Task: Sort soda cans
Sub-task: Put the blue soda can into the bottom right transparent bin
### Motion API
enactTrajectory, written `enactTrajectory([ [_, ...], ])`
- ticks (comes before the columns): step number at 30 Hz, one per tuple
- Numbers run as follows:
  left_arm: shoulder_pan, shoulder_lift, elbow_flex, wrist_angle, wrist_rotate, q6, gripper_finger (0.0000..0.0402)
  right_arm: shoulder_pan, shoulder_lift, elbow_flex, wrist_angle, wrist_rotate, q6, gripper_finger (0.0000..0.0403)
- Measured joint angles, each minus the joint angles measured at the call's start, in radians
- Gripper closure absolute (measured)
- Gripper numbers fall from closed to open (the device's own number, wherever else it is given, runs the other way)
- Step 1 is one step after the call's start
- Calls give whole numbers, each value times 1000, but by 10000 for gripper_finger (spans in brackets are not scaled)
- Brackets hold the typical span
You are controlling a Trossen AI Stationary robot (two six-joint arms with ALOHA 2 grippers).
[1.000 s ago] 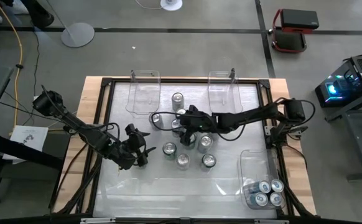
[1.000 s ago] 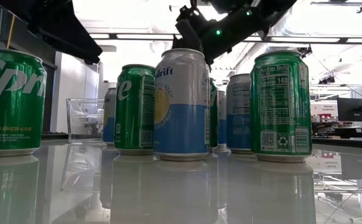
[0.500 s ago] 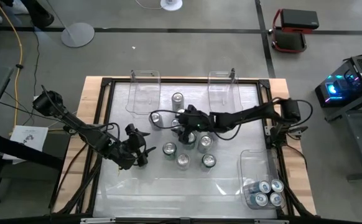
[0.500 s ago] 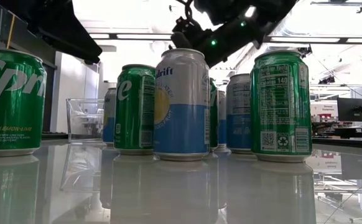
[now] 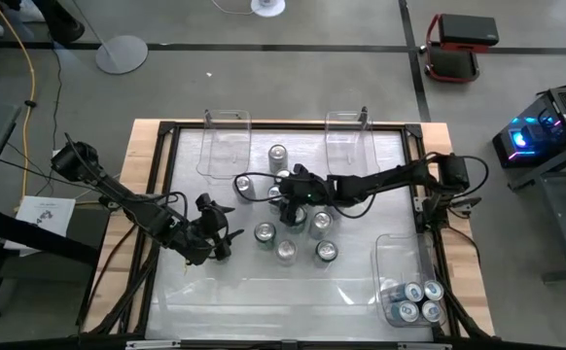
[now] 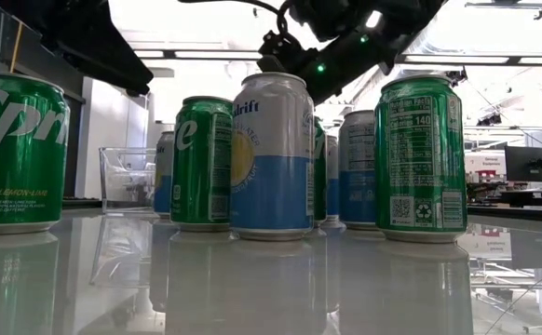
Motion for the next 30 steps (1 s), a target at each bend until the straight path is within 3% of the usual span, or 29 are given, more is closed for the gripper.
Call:
enactTrajectory([
  [9, 0, 0, 0, 0, 0, -1, 99, 13, -29, -2, 1, 14, -41, 183],
  [17, -2, 0, 1, 0, 0, -2, 99, 93, -272, -2, -40, 25, -131, 183],
  [24, -23, 0, 1, 27, 0, -10, 99, 289, -511, 0, -193, -36, -104, 183],
  [27, -33, 0, 1, 63, 0, 4, 99, 405, -534, 0, -249, -155, -1, 183],
  [30, -40, 0, 1, 111, 0, 33, 99, 545, -506, 0, -272, -170, 70, 183],
])
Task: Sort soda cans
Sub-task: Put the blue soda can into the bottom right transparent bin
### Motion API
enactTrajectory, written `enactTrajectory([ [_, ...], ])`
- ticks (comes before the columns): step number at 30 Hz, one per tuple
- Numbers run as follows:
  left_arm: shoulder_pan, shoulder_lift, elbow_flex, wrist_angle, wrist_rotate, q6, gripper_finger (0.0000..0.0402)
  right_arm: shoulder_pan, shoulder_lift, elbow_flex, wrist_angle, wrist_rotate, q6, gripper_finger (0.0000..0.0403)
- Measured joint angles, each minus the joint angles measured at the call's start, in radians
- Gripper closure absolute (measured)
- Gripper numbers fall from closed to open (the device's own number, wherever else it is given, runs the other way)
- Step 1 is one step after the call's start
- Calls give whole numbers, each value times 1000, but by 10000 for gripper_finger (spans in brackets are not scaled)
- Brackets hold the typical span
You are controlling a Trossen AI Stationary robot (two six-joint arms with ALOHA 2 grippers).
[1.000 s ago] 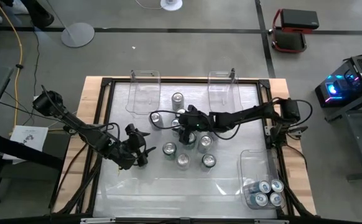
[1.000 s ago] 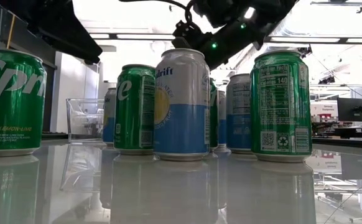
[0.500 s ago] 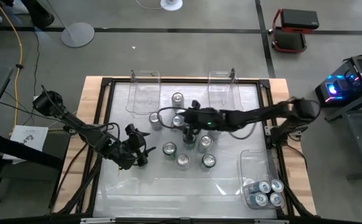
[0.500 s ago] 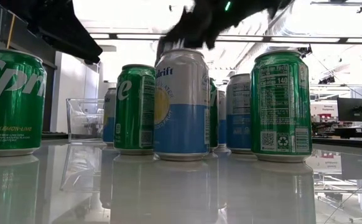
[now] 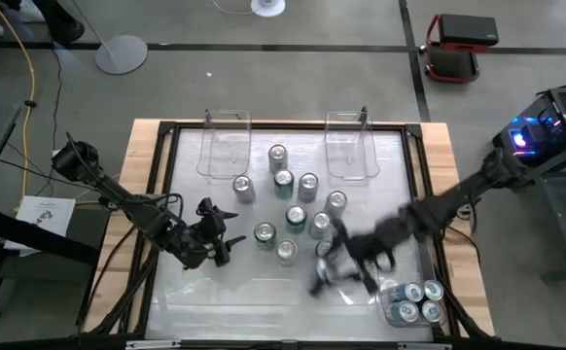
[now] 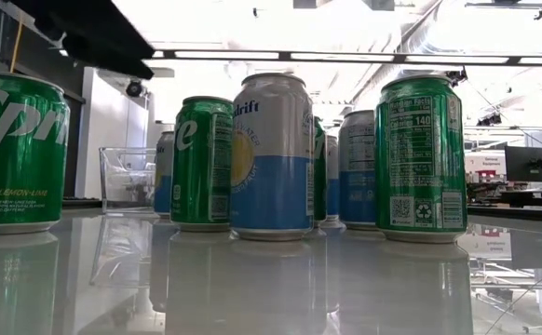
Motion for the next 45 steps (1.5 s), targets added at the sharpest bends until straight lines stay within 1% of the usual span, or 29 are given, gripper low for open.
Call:
enactTrajectory([
  [3, 0, 0, 0, 61, 0, 47, 99, 118, 74, 0, 8, 75, 51, 183],
  [7, 0, 0, 0, 155, 0, 131, 99, 206, 190, 0, 51, 207, 113, 183],
  [11, 2, 0, 0, 258, 0, 234, 99, 241, 312, 0, 84, 244, 189, 183],
  [13, 7, 0, 0, 303, 0, 278, 99, 251, 364, 0, 116, 246, 227, 183],
  [15, 13, 0, 0, 331, 0, 310, 99, 261, 403, 0, 141, 258, 258, 183],
  [17, 20, 0, 0, 346, 2, 332, 99, 269, 426, 0, 127, 283, 283, 183],
  [25, 42, 0, 0, 353, 52, 341, 99, 276, 433, 0, 85, 390, 287, 183],
  [29, 40, 0, 0, 353, 54, 340, 99, 277, 430, 0, 35, 472, 290, 183],
  [37, 40, 0, 0, 335, 54, 341, 99, 312, 428, 0, -40, 600, 359, 183],
  [40, 40, 0, 0, 321, 54, 332, 99, 323, 428, 0, -58, 626, 392, 175],
  [45, 40, 0, 0, 322, 54, 332, 99, 326, 426, 2, -103, 635, 486, 159],
])
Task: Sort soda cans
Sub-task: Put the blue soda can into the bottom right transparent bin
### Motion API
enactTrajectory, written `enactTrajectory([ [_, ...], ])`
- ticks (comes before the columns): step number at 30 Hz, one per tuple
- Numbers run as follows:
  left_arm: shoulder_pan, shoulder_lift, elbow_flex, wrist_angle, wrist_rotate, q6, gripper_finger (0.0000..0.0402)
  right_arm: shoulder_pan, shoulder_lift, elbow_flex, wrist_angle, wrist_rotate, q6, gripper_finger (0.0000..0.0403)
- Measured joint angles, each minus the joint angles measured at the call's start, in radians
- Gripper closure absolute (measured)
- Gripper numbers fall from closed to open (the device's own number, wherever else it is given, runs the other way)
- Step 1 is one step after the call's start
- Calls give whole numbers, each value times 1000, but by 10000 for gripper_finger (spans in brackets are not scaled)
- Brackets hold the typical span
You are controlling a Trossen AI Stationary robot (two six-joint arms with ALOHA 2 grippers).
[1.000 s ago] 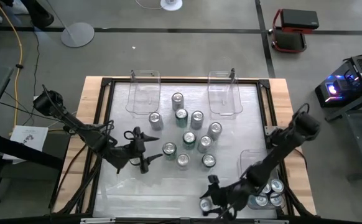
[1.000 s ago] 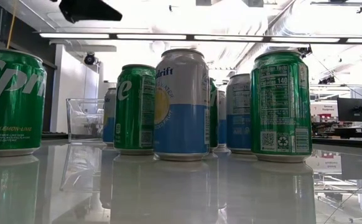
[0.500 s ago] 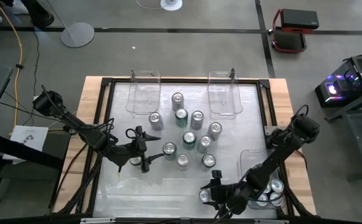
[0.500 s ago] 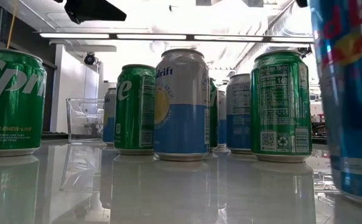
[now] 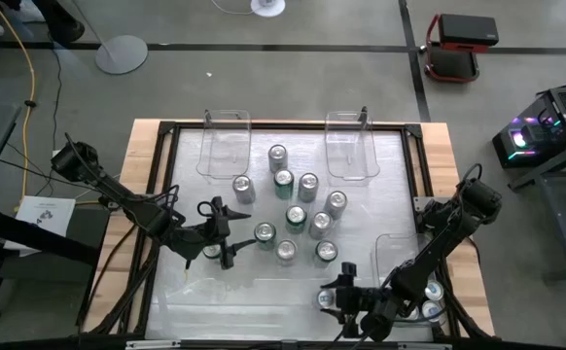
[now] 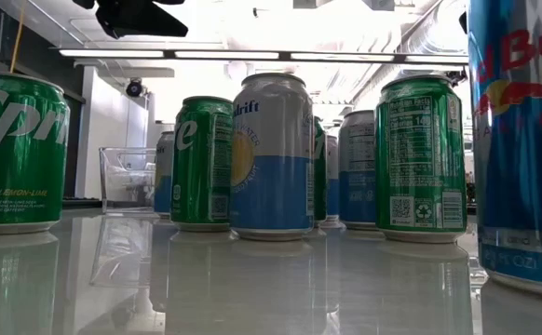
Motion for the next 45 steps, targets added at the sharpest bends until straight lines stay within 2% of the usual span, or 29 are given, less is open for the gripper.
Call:
enactTrajectory([
  [5, 0, 0, 0, 0, 0, 0, 99, 0, -1, 0, -8, -3, 43, 156],
  [14, 0, 0, 0, 0, 0, -24, 99, -31, -3, 2, -19, -73, 76, 151],
  [21, -1, 0, 0, -1, 0, -25, 99, -33, 8, -7, -43, -138, 78, 101],
  [25, 0, 0, 0, -2, 0, -25, 99, -44, 4, -3, -38, -211, 81, 81],
  [30, 0, 0, 0, -2, 0, -25, 99, -77, -25, -4, -37, -331, 103, 77],
  [35, 0, 0, 0, -2, 0, -25, 99, -90, -55, -3, -52, -320, 132, 77],
  [45, 0, 0, 0, -9, 0, -25, 99, -89, -101, -2, -231, -264, 209, 77],
])
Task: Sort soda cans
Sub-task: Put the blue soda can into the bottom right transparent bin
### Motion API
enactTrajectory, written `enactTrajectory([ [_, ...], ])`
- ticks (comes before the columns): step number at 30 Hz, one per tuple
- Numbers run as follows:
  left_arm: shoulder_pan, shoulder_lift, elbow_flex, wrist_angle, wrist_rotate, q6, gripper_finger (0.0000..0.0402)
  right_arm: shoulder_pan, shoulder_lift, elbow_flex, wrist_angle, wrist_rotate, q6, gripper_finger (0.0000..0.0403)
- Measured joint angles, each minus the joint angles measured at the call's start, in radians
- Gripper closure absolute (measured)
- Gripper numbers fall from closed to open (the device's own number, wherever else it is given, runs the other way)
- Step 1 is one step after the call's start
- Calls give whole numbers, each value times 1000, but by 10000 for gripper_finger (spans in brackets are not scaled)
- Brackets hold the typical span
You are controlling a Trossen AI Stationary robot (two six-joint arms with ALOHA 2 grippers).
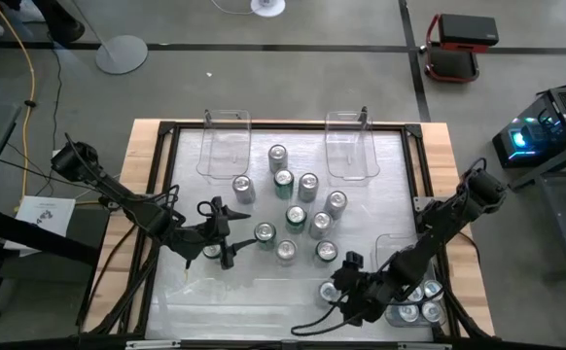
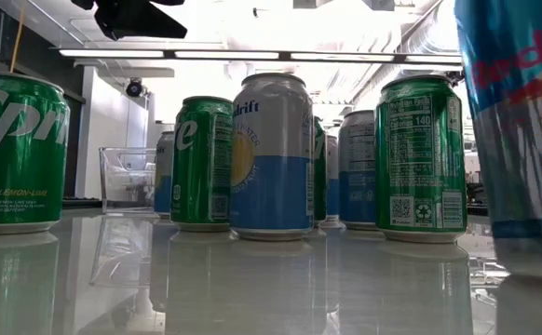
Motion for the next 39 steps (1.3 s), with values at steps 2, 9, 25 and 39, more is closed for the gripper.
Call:
enactTrajectory([
  [2, 0, 0, 0, 0, 0, 0, 99, 0, -10, 0, -56, -1, 22, 77],
  [9, 0, 0, 0, -1, 0, 0, 99, 0, -31, 0, -96, -49, 37, 77],
  [25, -1, 0, 0, -1, 0, -1, 99, 7, -32, 0, -76, -76, 67, 77],
  [39, 0, 0, 0, -1, 34, -20, 99, 117, -6, 0, -77, 2, 177, 77],
])
